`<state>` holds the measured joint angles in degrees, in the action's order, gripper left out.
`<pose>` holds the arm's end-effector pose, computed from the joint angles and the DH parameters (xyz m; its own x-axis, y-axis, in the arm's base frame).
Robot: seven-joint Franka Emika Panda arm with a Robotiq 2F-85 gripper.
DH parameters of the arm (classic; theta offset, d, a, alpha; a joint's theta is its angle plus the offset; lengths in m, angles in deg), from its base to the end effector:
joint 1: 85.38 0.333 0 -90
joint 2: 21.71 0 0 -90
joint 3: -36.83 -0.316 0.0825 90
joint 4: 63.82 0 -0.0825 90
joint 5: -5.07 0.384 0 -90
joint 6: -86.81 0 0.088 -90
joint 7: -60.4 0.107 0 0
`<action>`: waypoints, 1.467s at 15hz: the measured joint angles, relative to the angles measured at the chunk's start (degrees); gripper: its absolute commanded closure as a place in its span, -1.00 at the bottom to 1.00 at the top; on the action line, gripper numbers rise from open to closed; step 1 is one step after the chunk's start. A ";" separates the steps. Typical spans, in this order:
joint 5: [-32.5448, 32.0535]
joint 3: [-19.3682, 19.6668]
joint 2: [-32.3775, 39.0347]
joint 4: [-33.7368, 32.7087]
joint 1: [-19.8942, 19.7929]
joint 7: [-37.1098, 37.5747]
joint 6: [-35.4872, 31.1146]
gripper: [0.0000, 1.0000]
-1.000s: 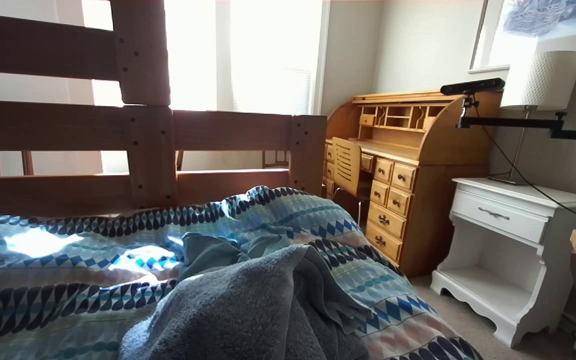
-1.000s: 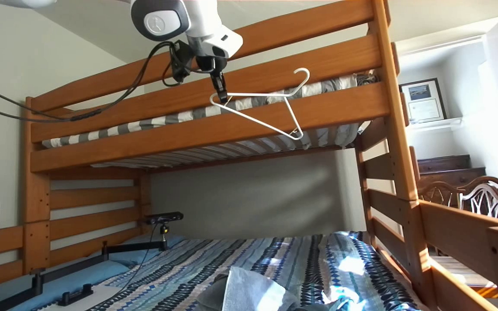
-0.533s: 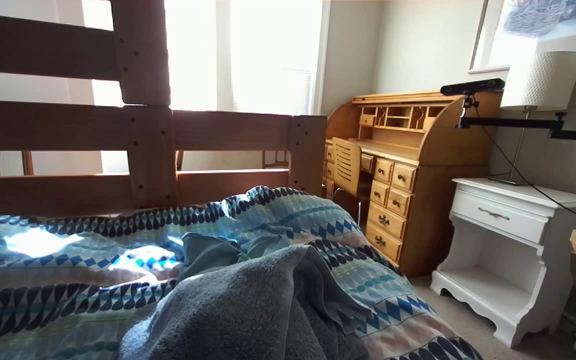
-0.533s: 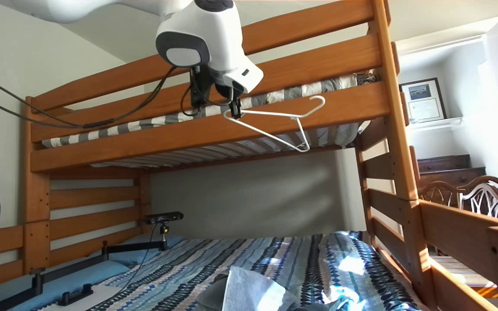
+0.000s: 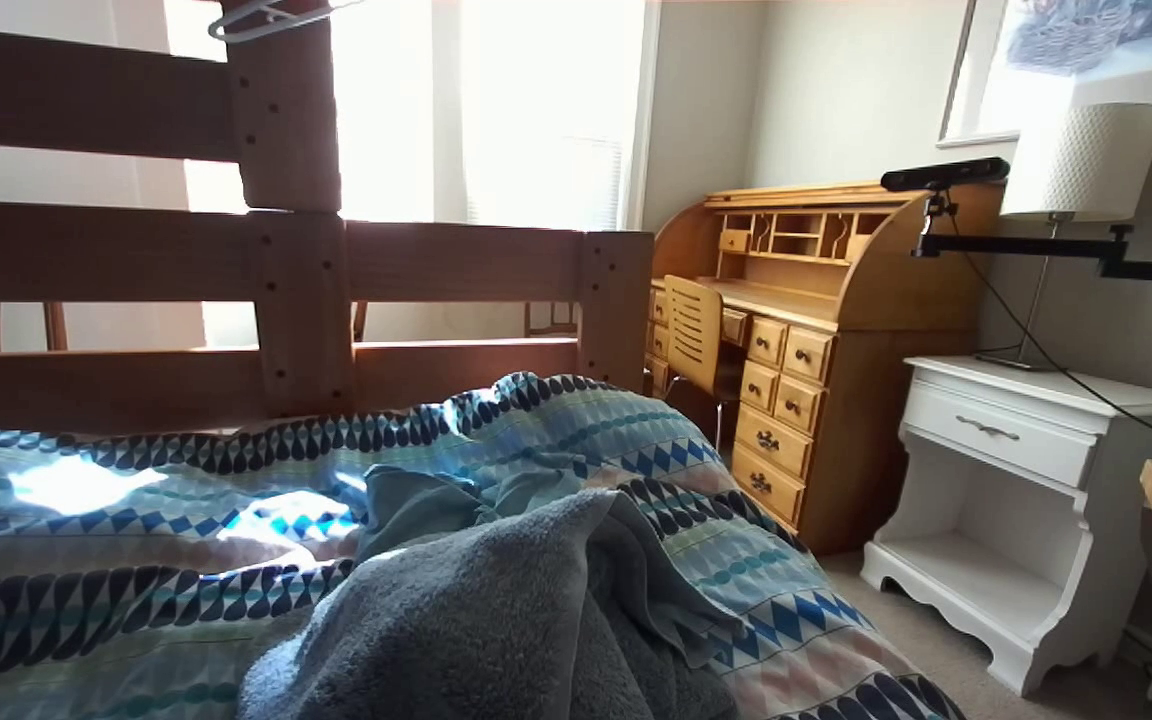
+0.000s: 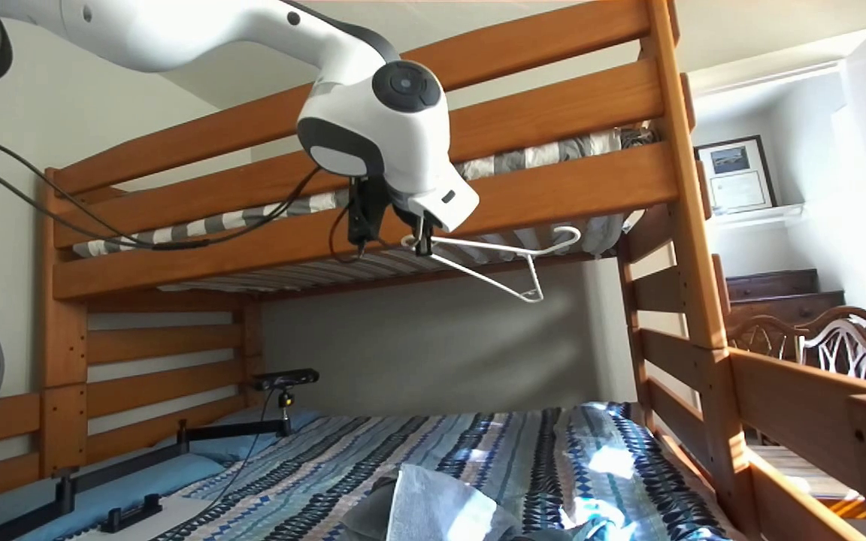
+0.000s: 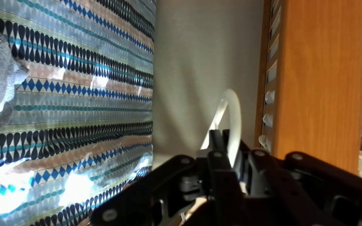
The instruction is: Put the white hanger on the bottom bed.
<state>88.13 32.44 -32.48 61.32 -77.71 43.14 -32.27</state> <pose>0.4985 0.1600 0.5158 0.9735 -0.2281 -0.0194 -0.0885 -0.2970 -0.9508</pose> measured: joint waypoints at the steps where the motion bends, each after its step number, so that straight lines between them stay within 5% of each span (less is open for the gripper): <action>1: 0.38 0.00 0.64 0.50 -0.08 -1.44 0.07 0.96; 8: 4.28 -0.19 3.68 4.04 -0.10 -10.81 0.33 0.85; 16: 4.32 -0.20 4.79 4.24 -0.28 -12.27 -0.01 0.96; 22: 6.79 -0.11 12.35 4.29 -0.92 -19.95 0.41 0.96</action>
<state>94.92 32.33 -20.13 65.62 -78.63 23.19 -31.86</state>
